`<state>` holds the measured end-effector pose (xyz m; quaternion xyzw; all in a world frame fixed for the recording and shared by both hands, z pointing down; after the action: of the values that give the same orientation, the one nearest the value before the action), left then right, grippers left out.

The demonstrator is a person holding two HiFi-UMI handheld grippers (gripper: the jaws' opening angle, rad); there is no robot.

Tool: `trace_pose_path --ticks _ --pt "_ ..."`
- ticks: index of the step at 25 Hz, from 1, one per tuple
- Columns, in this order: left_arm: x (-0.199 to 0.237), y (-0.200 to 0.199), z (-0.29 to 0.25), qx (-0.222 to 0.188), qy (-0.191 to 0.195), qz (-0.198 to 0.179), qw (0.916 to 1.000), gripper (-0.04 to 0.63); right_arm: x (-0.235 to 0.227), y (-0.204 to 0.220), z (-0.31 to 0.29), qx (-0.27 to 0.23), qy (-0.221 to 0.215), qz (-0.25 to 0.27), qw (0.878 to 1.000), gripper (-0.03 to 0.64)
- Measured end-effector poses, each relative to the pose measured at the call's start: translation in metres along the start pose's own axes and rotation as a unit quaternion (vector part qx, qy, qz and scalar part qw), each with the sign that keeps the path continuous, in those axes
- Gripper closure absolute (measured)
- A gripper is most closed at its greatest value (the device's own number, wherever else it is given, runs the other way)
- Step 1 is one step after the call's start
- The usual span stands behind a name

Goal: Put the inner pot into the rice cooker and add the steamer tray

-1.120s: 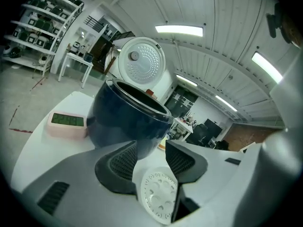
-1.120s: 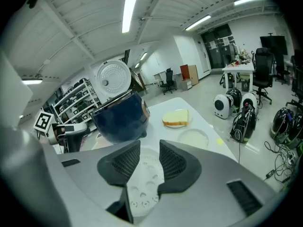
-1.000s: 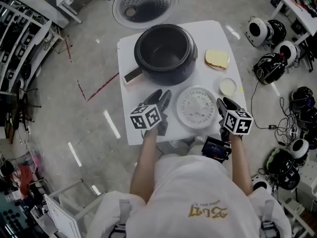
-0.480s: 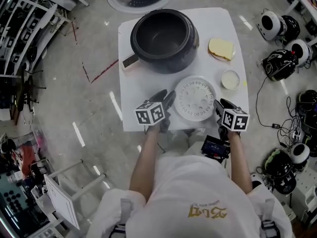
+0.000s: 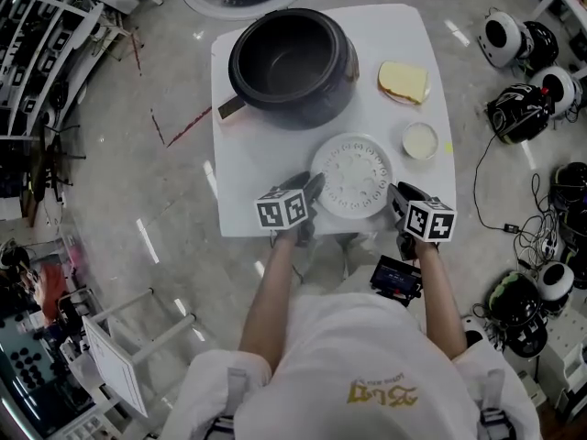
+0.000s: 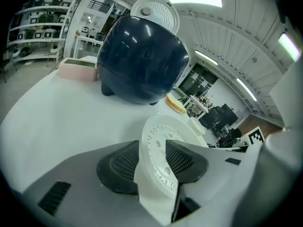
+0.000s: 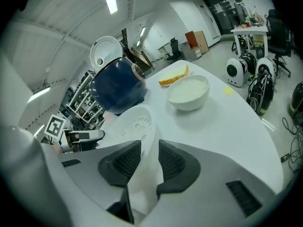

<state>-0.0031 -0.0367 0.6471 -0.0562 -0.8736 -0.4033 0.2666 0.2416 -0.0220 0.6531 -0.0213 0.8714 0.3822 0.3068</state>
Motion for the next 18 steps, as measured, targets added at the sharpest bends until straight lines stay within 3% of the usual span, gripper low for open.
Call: trace_pose_path --ticks 10,14,18 --pt "0.0052 0.0077 -0.0049 -0.014 -0.037 0.016 0.9991 0.434 0.0037 0.0014 -0.0072 0.003 -0.022 0.009 1.000 0.522" --pt "0.0074 0.0094 -0.0074 -0.009 -0.045 0.011 0.9989 0.511 0.0024 0.0011 -0.0086 0.006 -0.028 0.001 1.000 0.525" --pt "0.0067 0.0074 -0.0048 -0.018 -0.040 0.026 0.9987 0.522 0.0028 0.0019 -0.0057 0.016 -0.028 -0.002 0.999 0.526"
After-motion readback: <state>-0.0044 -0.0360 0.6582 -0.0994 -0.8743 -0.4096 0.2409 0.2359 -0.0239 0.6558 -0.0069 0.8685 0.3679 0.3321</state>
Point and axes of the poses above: the fingertips, and each gripper's own axes: z backward along the fingers, x to its left, y out of its underside, the point moved 4 cm from there along z, backward along the fingers, and after that the axes turned 13 degrees about -x, right-handed, at the moved point
